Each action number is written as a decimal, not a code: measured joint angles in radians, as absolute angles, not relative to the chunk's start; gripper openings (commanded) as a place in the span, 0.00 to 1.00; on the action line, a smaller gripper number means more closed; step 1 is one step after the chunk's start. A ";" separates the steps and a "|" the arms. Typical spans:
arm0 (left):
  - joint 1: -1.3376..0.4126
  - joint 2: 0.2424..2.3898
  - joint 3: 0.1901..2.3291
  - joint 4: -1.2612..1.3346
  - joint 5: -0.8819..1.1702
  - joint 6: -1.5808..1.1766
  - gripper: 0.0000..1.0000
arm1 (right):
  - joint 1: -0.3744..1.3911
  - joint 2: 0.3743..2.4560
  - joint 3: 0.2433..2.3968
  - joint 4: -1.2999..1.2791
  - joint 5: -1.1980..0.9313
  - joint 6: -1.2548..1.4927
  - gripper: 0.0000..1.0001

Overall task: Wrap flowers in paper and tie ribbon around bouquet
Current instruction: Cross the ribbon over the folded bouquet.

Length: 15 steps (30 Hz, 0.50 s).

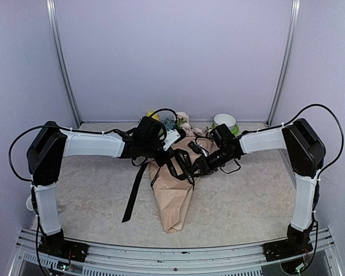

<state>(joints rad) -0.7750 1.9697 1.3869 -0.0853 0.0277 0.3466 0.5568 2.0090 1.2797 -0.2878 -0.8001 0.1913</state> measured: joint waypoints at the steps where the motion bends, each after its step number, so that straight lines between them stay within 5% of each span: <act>1: -0.775 1.982 1.390 -0.087 0.026 0.340 0.00 | 0.546 1.999 1.280 -0.289 -0.765 0.210 0.29; 15: -0.771 2.149 1.482 -0.123 0.076 0.234 0.00 | 0.567 1.749 1.156 -0.119 -0.520 0.369 0.24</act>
<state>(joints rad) -0.7708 2.1494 1.4822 -0.1234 0.0761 0.2340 0.5671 1.7489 1.1561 -0.1188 -0.5198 0.3691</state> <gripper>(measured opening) 0.008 0.259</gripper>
